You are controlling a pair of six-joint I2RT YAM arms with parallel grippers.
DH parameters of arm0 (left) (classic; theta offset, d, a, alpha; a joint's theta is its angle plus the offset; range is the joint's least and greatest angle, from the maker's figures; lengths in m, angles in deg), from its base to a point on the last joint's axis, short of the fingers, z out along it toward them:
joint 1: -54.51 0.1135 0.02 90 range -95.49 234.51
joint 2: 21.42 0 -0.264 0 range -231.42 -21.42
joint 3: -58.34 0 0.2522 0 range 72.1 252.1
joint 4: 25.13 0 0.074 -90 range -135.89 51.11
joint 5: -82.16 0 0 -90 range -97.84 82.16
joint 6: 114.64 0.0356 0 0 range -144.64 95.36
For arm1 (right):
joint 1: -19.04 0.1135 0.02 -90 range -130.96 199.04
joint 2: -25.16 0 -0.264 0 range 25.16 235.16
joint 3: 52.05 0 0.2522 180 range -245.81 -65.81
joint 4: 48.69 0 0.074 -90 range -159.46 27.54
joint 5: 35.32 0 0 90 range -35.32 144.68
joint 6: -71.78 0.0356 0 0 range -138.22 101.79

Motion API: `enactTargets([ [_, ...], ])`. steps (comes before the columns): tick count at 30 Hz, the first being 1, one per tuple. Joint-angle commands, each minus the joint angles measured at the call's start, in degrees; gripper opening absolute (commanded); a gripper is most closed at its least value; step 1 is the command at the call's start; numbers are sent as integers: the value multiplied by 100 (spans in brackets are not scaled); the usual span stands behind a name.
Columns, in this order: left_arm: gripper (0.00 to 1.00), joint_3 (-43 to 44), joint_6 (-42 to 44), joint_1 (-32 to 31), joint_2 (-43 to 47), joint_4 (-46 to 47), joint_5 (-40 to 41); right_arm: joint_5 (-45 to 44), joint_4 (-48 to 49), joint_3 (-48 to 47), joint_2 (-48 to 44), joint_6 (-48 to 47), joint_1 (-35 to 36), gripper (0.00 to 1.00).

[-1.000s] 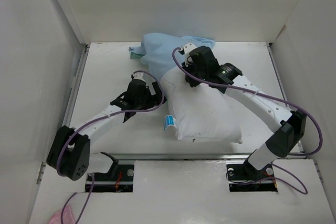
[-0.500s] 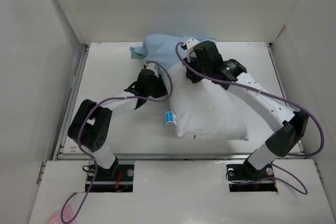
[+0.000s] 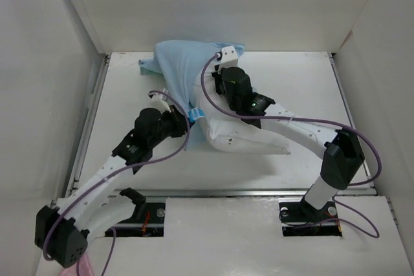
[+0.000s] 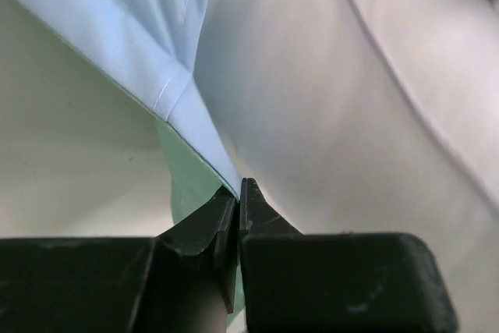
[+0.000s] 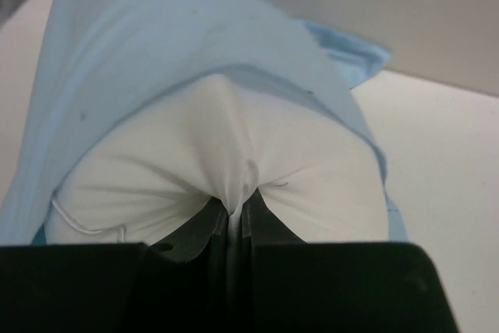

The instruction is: Put the pillow into the pillowcase

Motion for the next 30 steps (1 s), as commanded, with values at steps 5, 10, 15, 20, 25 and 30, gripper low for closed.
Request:
enactTargets([
  [5,0,354,-159,-193,1104,-1602,-77,-1912,4279,-437,240,-986,99,0],
  [10,0,679,-159,-193,1105,-1779,-586,-1712,5344,-52,617,-1234,398,0],
  [15,0,1233,-97,-193,1105,-2147,-1201,-1921,6715,626,1601,-1234,513,0],
  [20,0,1242,-97,-193,1105,-2920,-984,-1529,5463,478,2042,-893,627,6],
  [25,0,1137,-378,-193,1052,-3431,-230,1166,2646,461,1051,137,566,75],
  [30,100,1839,-747,-193,763,-4344,1010,2551,470,-111,408,94,513,91],
])
